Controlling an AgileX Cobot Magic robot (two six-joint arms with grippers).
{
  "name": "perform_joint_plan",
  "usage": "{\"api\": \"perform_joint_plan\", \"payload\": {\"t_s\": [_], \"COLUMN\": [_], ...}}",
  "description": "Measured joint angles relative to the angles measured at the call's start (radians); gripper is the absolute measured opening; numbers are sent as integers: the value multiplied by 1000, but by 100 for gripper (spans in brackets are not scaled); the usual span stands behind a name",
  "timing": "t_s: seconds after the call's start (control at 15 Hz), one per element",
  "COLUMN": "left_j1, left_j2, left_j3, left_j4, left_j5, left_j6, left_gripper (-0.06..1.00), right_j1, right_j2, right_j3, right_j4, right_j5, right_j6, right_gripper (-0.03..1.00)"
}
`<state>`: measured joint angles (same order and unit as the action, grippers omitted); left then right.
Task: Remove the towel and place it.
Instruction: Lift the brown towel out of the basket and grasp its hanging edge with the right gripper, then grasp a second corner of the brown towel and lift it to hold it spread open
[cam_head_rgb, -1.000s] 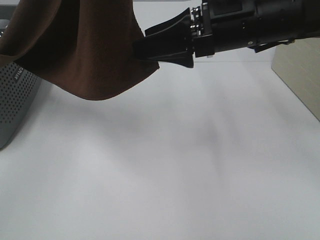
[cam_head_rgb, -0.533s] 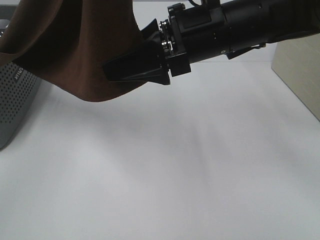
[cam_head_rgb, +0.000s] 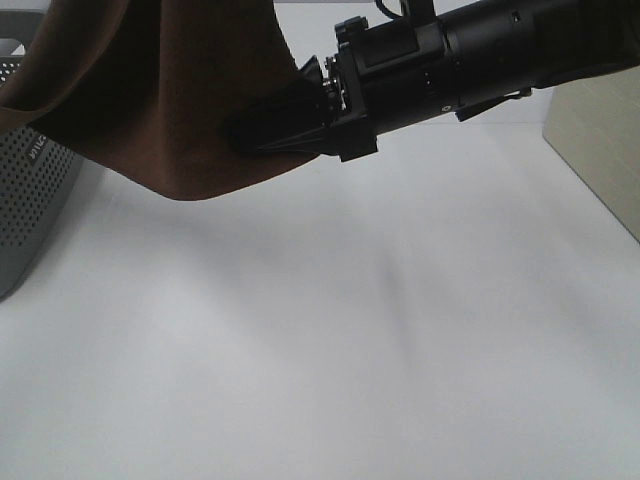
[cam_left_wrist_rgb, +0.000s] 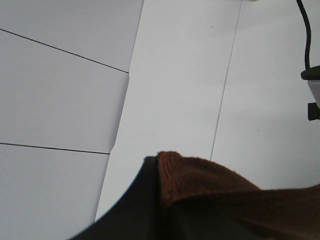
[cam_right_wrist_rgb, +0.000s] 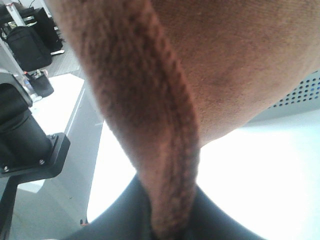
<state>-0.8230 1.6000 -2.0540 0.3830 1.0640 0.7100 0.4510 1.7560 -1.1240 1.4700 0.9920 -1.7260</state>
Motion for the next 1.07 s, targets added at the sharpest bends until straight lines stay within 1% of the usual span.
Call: {"api": "perform_joint_plan", "payload": {"t_s": [0.07, 0.2, 0.27, 0.4, 0.53, 0.6, 0.67, 0.8, 0.87, 0.93, 1.0, 1.07], "left_j1": [0, 0, 0, 0, 0, 0, 0, 1, 6, 21, 43, 69], "left_j2": [0, 0, 0, 0, 3, 10, 19, 30, 30, 30, 30, 30], "left_j3": [0, 0, 0, 0, 0, 0, 0, 0, 0, 0, 0, 0], "left_j4": [0, 0, 0, 0, 1, 3, 6, 30, 31, 31, 30, 28], "left_j5": [8, 15, 15, 15, 15, 14, 8, -35, -46, -70, -81, -89], "left_j6": [-5, -19, -22, -28, -53, -72, -94, -121, -124, -127, -127, -128], "left_gripper": [0, 0, 0, 0, 0, 0, 0, 0, 0, 0, 0, 0], "right_j1": [0, 0, 0, 0, 0, 0, 0, 0, 0, 0, 0, 0], "right_j2": [0, 0, 0, -21, -72, -100, -120, -133, -133, -133, -133, -133], "right_j3": [-10, -29, -29, -29, -49, -76, -110, -224, -259, -327, -408, -481], "right_j4": [-28, -44, -44, -80, -157, -219, -308, -547, -622, -762, -877, -974], "right_j5": [7, 14, 8, -60, -108, -118, -120, -91, -77, -49, -24, -4], "right_j6": [19, 82, 139, 273, 380, 470, 578, 862, 937, 1060, 1175, 1256], "right_gripper": [1, 1, 1, 1, 1, 1, 1, 1, 1, 1, 1, 1]}}
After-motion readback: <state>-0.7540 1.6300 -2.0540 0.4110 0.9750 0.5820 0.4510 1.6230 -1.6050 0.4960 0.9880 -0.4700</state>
